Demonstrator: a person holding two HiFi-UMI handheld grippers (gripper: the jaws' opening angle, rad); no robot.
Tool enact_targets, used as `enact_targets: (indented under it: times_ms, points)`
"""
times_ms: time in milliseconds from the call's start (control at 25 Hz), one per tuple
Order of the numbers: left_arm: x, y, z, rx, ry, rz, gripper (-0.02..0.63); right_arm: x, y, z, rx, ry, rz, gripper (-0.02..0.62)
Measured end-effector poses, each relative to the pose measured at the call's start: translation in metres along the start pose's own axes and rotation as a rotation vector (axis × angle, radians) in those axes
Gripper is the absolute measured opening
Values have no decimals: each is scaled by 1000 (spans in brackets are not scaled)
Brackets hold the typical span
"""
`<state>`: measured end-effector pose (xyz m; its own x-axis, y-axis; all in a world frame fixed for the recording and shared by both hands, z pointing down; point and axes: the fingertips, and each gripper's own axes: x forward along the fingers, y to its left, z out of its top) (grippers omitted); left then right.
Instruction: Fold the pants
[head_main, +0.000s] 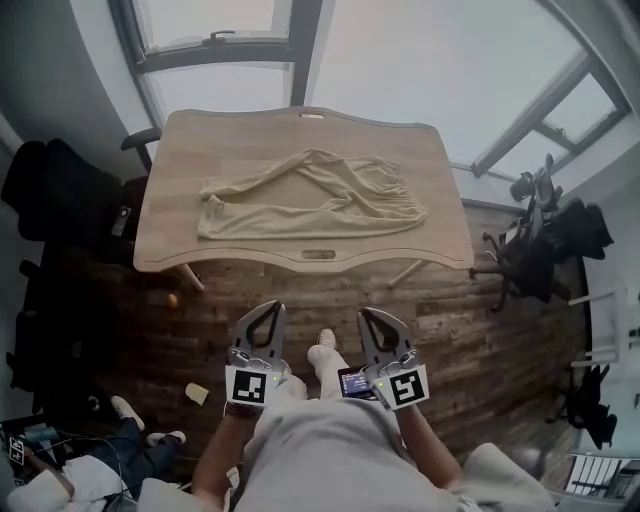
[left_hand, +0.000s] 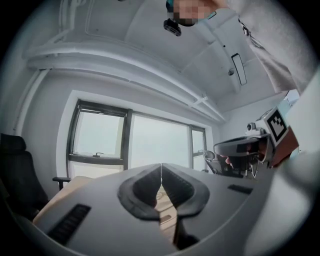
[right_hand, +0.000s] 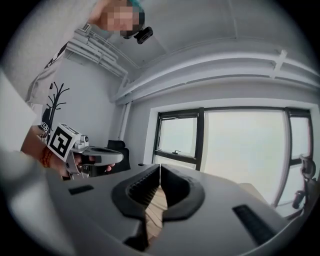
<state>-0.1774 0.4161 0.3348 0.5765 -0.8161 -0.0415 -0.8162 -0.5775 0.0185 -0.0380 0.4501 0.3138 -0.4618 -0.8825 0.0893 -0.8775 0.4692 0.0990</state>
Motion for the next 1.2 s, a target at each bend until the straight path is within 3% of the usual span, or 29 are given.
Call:
enact_targets:
  times_ms: [200, 360, 600, 800, 880, 1040, 1200]
  points:
    - [-6, 7, -3, 6, 22, 41, 8, 9, -9, -9, -29, 1, -34, 5]
    - [5, 0, -11, 38, 60, 19, 8, 16, -24, -15, -25, -5, -28, 5]
    - [44, -28, -18, 239, 119, -97, 8, 17, -89, -36, -41, 7, 14, 5]
    - [82, -27, -37, 296, 183, -83, 8, 24, -154, -60, -51, 30, 25, 5]
    - [99, -25, -49, 294, 205, -74, 9, 28, -182, -72, -54, 45, 30, 6]
    - [135, -21, -88, 183, 300, -66, 9, 38, -232, -105, -89, 102, 58, 6]
    - [163, -7, -120, 219, 416, -65, 9, 56, -273, -146, -119, 189, 137, 8]
